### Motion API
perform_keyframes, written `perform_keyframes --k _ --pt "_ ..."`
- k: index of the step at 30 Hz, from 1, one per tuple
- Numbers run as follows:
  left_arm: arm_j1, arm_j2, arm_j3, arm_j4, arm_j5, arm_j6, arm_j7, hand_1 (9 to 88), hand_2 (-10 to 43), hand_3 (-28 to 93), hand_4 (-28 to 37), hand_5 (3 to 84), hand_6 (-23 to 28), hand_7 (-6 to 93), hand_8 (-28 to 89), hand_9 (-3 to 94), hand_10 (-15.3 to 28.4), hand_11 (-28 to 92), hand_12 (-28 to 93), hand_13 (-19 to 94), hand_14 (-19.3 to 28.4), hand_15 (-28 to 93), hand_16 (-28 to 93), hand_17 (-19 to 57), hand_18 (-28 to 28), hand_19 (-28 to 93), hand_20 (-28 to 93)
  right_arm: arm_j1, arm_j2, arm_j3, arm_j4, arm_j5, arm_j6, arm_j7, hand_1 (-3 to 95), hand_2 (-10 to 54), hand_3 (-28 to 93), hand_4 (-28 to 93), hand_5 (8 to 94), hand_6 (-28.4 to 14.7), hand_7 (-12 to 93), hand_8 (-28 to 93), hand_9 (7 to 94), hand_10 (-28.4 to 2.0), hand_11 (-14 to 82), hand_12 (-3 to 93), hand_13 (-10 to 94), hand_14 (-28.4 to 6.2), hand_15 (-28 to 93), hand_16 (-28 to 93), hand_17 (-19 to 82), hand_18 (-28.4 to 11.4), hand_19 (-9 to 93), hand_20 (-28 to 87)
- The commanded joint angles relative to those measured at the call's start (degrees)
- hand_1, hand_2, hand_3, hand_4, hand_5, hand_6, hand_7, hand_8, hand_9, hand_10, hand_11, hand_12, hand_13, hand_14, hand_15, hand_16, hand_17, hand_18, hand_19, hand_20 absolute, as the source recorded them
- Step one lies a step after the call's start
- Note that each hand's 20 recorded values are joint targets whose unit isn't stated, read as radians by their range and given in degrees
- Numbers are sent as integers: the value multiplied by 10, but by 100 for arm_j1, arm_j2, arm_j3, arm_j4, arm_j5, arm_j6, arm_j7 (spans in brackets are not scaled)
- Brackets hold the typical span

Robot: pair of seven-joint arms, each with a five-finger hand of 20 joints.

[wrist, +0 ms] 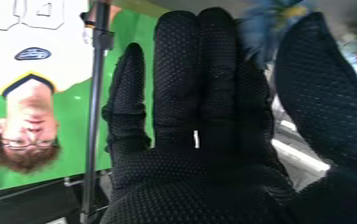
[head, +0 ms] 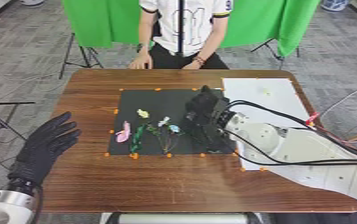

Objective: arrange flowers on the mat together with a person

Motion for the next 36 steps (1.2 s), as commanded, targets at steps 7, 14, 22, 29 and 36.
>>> perform_keyframes --k 7,14,22,29,36 --pt "135 -36 -59 14 -16 -20 -21 260 -8 712 -188 291 24 227 -111 263 119 253 167 219 148 353 -3 -80 215 474 72 -1393 761 2203 -1209 313 -830 -211 280 -95 889 -283 440 15 266 -173 502 -89 199 204 517 -53 565 217 171 -162 631 390" --pt "102 -62 -63 22 1 -37 -39 260 -8 713 -187 291 25 223 -108 262 118 248 169 219 148 349 -2 -80 214 472 72 -1683 944 2517 -1433 541 -668 -427 285 -95 880 -283 437 12 262 -165 495 -87 197 208 508 -56 560 218 168 -166 631 391" --pt "36 -97 -28 39 32 -60 -76 261 -7 712 -188 291 25 221 -107 262 119 245 171 219 148 348 0 -81 215 473 73 -1536 851 2330 -1367 525 -382 -389 290 -95 876 -283 465 17 272 -165 524 -88 215 212 521 -55 564 217 172 -165 635 392" --pt "69 -79 -39 28 12 -26 -64 261 -8 713 -185 292 25 222 -107 263 120 245 171 219 147 347 0 -80 215 472 73 -1162 669 1759 -1098 378 364 -317 387 -92 865 -282 565 57 327 -142 665 -51 217 240 602 -29 503 315 206 -154 649 397" --pt "95 -28 -14 20 -19 -1 -20 262 -8 714 -188 292 25 224 -109 263 120 245 172 219 147 345 0 -80 215 471 74 -813 414 1244 -759 380 749 -266 492 -86 785 -283 655 77 424 -105 827 -21 89 379 688 4 452 402 241 -144 668 406"
